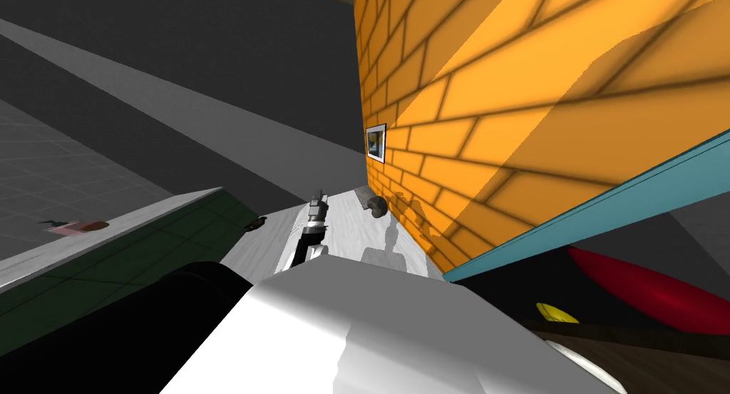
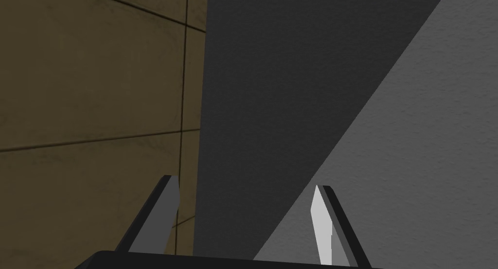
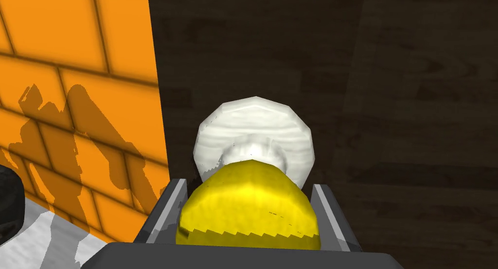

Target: Pull the door open

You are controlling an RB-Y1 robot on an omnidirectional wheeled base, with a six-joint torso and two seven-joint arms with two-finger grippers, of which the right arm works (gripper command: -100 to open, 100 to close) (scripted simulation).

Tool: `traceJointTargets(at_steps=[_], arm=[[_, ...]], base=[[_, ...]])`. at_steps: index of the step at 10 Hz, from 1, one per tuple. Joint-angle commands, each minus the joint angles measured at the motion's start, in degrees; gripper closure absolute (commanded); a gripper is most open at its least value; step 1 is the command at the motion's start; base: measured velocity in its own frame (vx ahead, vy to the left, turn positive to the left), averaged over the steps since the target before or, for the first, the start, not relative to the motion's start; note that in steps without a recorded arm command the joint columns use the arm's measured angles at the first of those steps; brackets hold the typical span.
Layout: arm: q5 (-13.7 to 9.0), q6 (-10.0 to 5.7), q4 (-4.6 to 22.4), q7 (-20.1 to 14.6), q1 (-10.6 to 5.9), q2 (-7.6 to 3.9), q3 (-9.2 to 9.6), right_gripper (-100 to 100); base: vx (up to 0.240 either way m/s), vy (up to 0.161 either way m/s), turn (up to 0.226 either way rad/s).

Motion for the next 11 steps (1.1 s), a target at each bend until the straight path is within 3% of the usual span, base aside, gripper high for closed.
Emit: traceJointTargets(at_steps=[1,3,7,8,9,10,11], arm=[[0.26,-1.2,2.86,-1.33,-1.12,0.65,0.36,100],[0.36,-0.84,2.48,-1.01,-0.94,0.74,0.5,100],[2.36,-3.14,3.08,-0.86,-0.96,0.72,3.36,100],[2.36,-3.14,3.08,-0.86,-0.96,0.72,3.36,100],[3.17,-4.26,3.27,-0.74,-0.98,0.67,4.52,100],[3.17,-4.26,3.27,-0.74,-0.98,0.67,4.52,100],[3.9,-5.41,3.44,-0.63,-0.99,0.62,5.57,100]], base=[[-0.145,0.043,0.009],[-0.037,0.02,-0.012],[-0.212,0.003,0.062],[-0.15,0.029,0.01],[-0.204,0.083,0.043],[-0.175,0.025,0.008],[-0.174,0.003,0.041]])
